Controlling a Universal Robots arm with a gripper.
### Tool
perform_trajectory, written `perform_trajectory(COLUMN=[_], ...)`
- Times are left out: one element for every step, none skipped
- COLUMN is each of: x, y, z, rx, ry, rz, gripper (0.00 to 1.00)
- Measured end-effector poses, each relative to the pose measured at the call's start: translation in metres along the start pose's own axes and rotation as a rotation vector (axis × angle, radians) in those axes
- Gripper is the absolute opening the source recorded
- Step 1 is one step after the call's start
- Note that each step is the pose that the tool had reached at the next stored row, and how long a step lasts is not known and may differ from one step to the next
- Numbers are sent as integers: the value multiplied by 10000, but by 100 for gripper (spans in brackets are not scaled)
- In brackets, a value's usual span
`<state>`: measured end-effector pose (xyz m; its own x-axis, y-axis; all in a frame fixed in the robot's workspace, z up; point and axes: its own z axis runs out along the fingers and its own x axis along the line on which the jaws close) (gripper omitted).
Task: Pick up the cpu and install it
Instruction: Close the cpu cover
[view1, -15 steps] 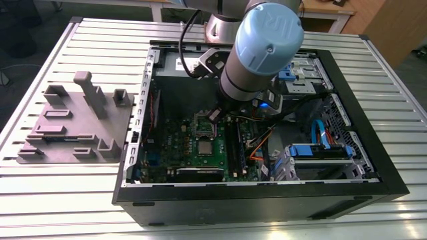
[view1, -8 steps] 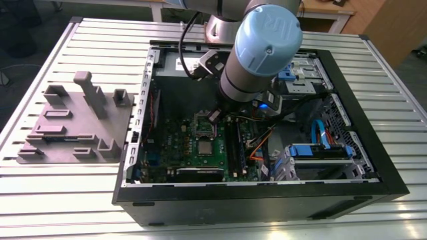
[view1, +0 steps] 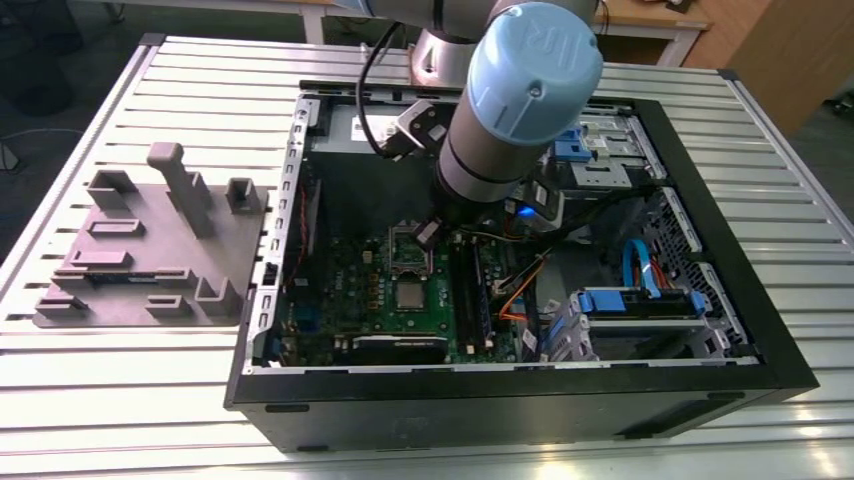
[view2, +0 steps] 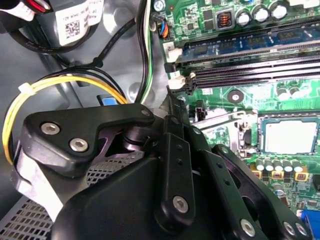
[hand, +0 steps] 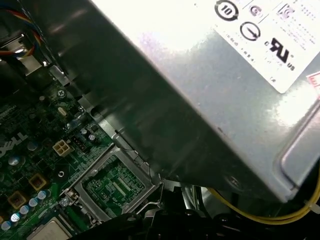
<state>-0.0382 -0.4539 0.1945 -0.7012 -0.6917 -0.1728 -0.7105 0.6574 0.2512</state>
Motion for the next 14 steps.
perform_trajectory(x=[-2, -4, -4, -4, -4, -4, -3, -3, -4, -5, -5, -4, -3, -3], y=[5, 10, 14, 19, 23, 27, 32, 37, 40, 41, 42, 43, 44, 45], z=[-9, -20, -30, -38, -47, -58, -68, -77, -86, -91, -91, -92, -93, -95], rx=[-2, -3, -2, -1, 2, 7, 12, 17, 19, 20, 19, 21, 23, 26], ry=[-3, -4, -3, -3, 1, 6, 12, 18, 20, 20, 18, 21, 24, 26], rz=[0, 0, 1, 1, 1, 1, 2, 2, 2, 1, 1, 2, 3, 3], gripper=[10, 10, 10, 10, 10, 10, 10, 10, 10, 10, 10, 10, 10, 10])
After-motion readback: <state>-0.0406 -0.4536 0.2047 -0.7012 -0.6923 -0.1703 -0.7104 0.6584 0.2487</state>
